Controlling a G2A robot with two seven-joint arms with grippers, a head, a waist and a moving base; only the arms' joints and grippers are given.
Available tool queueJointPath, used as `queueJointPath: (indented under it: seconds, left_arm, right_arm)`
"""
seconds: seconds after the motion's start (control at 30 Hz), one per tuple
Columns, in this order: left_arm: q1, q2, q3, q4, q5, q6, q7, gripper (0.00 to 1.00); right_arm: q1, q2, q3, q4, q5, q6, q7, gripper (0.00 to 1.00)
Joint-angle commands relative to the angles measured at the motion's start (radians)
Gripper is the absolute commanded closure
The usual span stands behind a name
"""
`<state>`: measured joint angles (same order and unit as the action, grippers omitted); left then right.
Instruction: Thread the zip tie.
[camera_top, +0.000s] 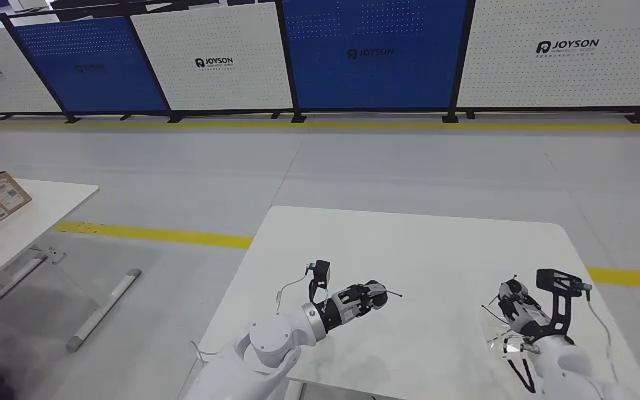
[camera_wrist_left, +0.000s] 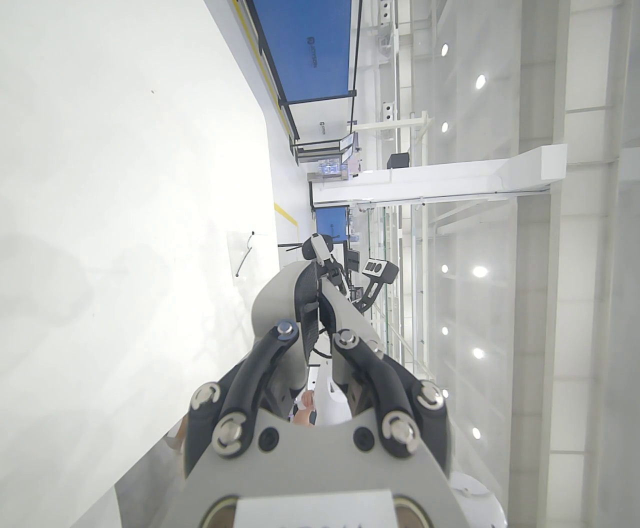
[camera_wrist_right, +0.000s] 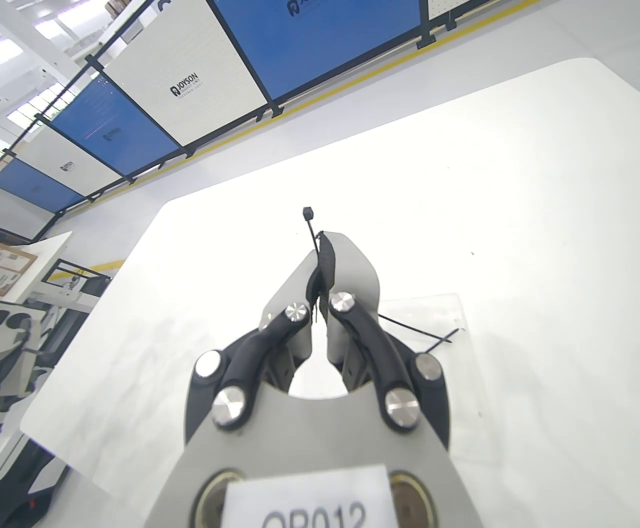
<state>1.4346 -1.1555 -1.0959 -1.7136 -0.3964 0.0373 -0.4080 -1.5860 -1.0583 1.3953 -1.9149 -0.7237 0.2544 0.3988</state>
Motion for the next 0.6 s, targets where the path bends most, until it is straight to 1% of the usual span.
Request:
queueJointPath:
  seconds: [0.0, 0.57]
  left_arm:
    - [0.0, 0.0, 0.0, 0.0, 0.0, 0.0, 0.0, 1.0]
    - [0.0, 0.0, 0.0, 0.0, 0.0, 0.0, 0.0, 1.0]
  right_arm:
    - [0.0, 0.0, 0.0, 0.0, 0.0, 0.0, 0.0, 1.0]
    - [-0.002, -0.001, 0.001, 0.005, -0.001, 0.0, -0.008, 1.0]
